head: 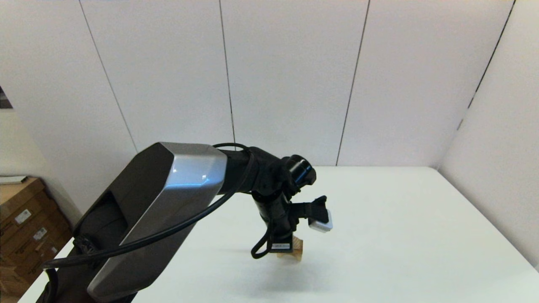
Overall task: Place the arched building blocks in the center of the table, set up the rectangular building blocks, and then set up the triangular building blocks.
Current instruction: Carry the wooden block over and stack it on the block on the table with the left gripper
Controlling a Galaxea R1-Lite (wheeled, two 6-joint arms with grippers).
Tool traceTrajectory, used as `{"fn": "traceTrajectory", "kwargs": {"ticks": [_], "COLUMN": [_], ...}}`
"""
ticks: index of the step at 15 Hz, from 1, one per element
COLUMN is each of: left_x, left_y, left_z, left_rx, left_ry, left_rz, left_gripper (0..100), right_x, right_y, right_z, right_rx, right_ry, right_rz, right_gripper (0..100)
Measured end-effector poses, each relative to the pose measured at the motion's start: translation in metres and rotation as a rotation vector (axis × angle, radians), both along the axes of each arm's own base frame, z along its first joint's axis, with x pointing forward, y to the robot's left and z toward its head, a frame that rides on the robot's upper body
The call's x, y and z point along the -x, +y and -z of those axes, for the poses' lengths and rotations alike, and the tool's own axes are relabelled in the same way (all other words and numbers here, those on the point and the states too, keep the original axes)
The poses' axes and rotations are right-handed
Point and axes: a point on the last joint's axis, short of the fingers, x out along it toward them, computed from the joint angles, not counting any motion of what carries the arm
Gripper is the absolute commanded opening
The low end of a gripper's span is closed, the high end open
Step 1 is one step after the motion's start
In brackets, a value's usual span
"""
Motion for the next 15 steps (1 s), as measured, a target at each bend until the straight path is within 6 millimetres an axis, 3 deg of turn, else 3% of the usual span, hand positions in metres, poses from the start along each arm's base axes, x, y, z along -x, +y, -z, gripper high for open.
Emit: {"fn": "traceTrajectory", "kwargs": {"ticks": [15], "left_x": [-0.0007], "left_y": [-0.0032], "left_z": [0.0013], "left_rx": [0.013], "left_ry": [-0.013], "left_rz": [0.008], "left_gripper": [0], "right_x": [0.0000], "right_y": [0.0000], "right_z": [0.0000], "right_rx": [0.000], "right_ry": [0.000], "right_rz": [0.000], "right_gripper": [100]}}
